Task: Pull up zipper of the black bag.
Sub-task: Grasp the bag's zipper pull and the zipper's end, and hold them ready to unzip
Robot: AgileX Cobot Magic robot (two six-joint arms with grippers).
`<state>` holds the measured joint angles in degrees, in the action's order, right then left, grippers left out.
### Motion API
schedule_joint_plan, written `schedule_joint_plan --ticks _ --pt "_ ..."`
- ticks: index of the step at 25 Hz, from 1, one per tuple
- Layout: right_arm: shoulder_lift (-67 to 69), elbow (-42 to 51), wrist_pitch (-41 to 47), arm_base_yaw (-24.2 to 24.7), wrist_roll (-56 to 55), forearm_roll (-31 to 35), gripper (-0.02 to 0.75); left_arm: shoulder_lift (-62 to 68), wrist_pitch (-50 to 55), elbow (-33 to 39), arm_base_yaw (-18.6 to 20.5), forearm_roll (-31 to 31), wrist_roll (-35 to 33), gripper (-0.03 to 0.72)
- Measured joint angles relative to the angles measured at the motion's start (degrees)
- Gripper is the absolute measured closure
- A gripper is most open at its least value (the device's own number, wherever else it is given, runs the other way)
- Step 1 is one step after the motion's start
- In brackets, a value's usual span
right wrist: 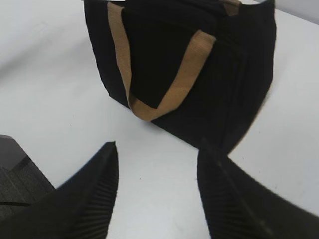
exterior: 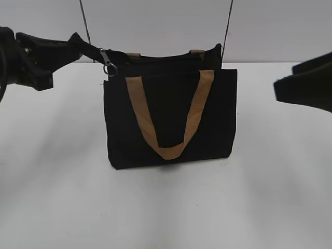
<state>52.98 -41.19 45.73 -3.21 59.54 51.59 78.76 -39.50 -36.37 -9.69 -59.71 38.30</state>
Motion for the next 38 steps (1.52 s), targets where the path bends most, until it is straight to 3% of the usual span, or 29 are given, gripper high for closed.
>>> schedule_joint_plan --ticks 7,14,24,33,38 --pt "17.2 -8.0 -9.0 -15.3 2.3 0.7 0.338 0.0 0.0 0.0 0.0 0.0 0.0 0.667" --pt "32.5 -18.5 -13.1 -24.5 2.5 0.8 0.338 0.0 0.0 0.0 0.0 0.0 0.0 0.667" --pt "45.4 -29.4 -15.4 -30.6 2.5 1.5 0.338 0.0 -0.5 0.0 0.0 0.0 0.0 0.667" --pt "48.5 -29.7 -25.9 -31.0 2.7 5.0 0.338 0.0 -0.7 0.0 0.0 0.0 0.0 0.667" --pt "50.2 -29.8 -27.4 -31.0 2.7 8.9 0.338 0.0 -0.7 0.0 0.0 0.0 0.0 0.667"
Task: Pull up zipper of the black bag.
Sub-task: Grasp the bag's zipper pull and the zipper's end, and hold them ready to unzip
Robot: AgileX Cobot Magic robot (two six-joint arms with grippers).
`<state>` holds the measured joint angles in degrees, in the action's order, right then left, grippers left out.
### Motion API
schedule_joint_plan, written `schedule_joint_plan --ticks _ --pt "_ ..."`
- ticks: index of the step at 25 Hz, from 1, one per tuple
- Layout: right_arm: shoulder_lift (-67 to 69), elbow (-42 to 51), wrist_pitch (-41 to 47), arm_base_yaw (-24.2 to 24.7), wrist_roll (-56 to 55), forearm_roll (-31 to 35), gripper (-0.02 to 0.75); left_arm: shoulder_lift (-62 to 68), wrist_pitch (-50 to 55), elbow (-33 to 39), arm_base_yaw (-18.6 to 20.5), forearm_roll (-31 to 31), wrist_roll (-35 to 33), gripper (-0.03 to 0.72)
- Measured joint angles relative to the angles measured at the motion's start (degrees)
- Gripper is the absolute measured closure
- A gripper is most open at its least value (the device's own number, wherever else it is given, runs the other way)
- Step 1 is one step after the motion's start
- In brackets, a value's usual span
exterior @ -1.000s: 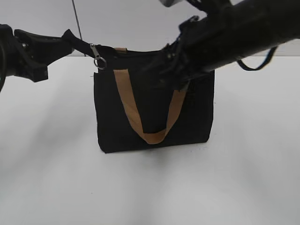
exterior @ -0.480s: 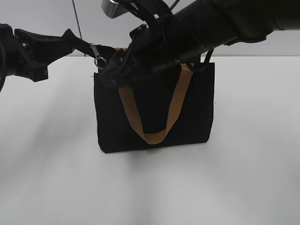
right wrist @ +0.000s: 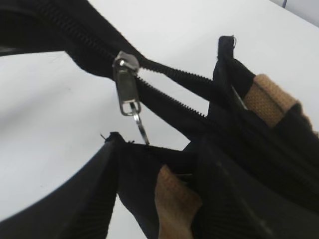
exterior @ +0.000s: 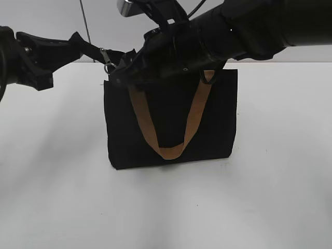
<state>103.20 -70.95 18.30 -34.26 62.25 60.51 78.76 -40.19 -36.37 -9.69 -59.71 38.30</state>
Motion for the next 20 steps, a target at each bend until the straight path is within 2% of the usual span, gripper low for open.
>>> schedule_joint_plan --ticks 10,15,20 --pt "1.6 -0.5 -0.4 -0.1 0.1 2.0 0.338 0.0 0.0 0.0 0.0 0.0 0.0 0.667" --pt "3.4 -3.8 -0.5 -1.7 0.1 2.0 0.338 0.0 0.0 0.0 0.0 0.0 0.0 0.667" --pt "4.4 -4.2 0.8 -1.8 0.1 2.0 0.402 0.0 0.2 0.0 0.0 0.0 0.0 0.667"
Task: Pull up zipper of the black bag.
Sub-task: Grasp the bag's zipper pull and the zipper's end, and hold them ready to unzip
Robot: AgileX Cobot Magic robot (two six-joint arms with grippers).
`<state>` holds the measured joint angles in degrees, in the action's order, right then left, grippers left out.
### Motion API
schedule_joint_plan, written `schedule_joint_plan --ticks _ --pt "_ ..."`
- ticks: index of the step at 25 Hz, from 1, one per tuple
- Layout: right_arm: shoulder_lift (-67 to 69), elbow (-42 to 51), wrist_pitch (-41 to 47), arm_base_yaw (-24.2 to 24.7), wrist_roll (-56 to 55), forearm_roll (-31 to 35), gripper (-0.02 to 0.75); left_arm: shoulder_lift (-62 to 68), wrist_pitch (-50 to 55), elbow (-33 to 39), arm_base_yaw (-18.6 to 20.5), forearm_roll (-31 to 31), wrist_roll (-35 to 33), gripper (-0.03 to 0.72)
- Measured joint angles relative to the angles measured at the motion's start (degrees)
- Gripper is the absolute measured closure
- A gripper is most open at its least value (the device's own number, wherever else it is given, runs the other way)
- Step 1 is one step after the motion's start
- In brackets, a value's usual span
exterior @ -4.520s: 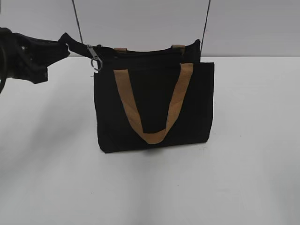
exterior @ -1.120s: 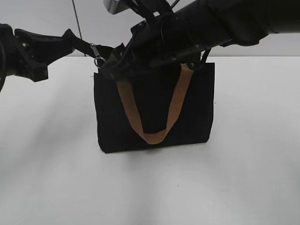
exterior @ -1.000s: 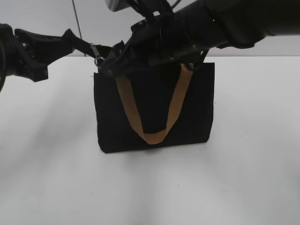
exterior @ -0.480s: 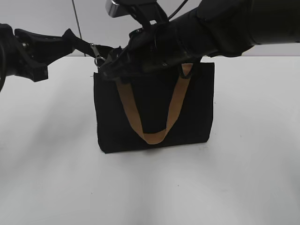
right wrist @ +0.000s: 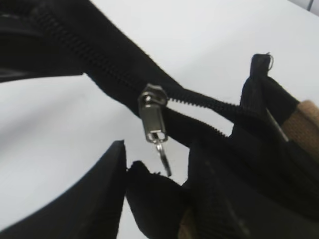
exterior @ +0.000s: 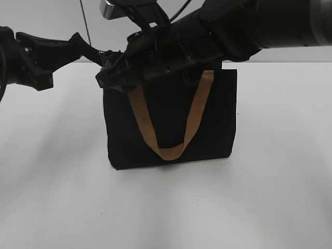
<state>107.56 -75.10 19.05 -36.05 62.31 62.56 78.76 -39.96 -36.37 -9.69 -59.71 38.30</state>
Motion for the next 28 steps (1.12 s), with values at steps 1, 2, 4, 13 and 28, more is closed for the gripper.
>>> schedule_joint_plan --ticks 1,2,4,13,28 --pt "0.0 0.0 0.2 0.0 0.0 0.0 0.424 0.0 0.0 0.0 0.0 0.0 0.0 0.667" --pt "0.0 0.0 0.3 0.0 0.0 0.1 0.442 0.0 0.0 0.0 0.0 0.0 0.0 0.667" --pt "0.0 0.0 0.4 0.0 0.0 0.1 0.483 0.0 0.0 0.0 0.0 0.0 0.0 0.667" --pt "-0.4 0.0 0.6 0.0 0.0 0.2 0.636 0.0 0.1 0.0 0.0 0.0 0.0 0.667" --pt "-1.5 0.0 2.6 0.0 -1.1 -0.6 0.65 0.0 0.7 0.0 0.0 0.0 0.0 0.667"
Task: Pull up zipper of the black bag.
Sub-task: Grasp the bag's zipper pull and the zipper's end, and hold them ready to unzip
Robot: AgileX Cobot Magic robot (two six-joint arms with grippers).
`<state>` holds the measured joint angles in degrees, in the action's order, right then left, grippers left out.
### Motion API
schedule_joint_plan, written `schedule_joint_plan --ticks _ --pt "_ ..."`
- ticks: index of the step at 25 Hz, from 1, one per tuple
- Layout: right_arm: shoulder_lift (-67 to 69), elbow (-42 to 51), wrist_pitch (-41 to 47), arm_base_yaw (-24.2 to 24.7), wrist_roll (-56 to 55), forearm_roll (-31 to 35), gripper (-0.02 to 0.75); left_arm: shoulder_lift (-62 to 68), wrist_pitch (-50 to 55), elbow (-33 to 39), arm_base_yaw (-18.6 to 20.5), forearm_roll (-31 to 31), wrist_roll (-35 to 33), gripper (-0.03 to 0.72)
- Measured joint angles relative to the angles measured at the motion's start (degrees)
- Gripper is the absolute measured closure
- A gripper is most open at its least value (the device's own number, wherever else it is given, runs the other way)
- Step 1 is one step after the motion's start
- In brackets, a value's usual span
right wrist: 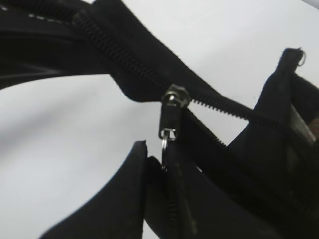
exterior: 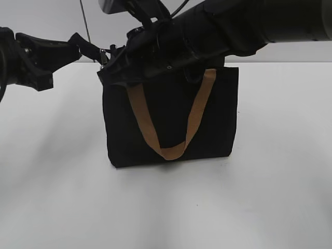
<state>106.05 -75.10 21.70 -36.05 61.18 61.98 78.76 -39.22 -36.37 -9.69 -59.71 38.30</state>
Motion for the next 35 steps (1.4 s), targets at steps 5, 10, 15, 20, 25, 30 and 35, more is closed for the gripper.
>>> schedule_joint_plan --ticks 5,10,15,20,25,30,35 --pt "0.0 0.0 -0.8 0.0 -1.4 0.0 0.65 0.0 0.1 0.0 0.0 0.0 0.0 0.667" --pt "0.0 0.0 -1.0 0.0 -1.9 0.0 0.614 0.0 0.1 0.0 0.0 0.0 0.0 0.667" --pt "-0.2 0.0 -1.0 0.0 -1.3 0.3 0.469 0.0 0.1 0.0 0.0 0.0 0.0 0.667" --pt "-0.3 0.0 -1.0 0.0 -1.1 0.3 0.439 0.0 0.1 0.0 0.0 0.0 0.0 0.667" --pt "-0.3 0.0 -1.0 0.0 -1.1 0.3 0.51 0.0 0.1 0.0 0.0 0.0 0.0 0.667" --pt "-0.3 0.0 -1.1 0.0 -1.0 0.3 0.603 0.0 0.1 0.0 0.0 0.0 0.0 0.667" --pt "-0.3 0.0 -1.1 0.0 -1.0 0.3 0.727 0.0 0.1 0.0 0.0 0.0 0.0 0.667"
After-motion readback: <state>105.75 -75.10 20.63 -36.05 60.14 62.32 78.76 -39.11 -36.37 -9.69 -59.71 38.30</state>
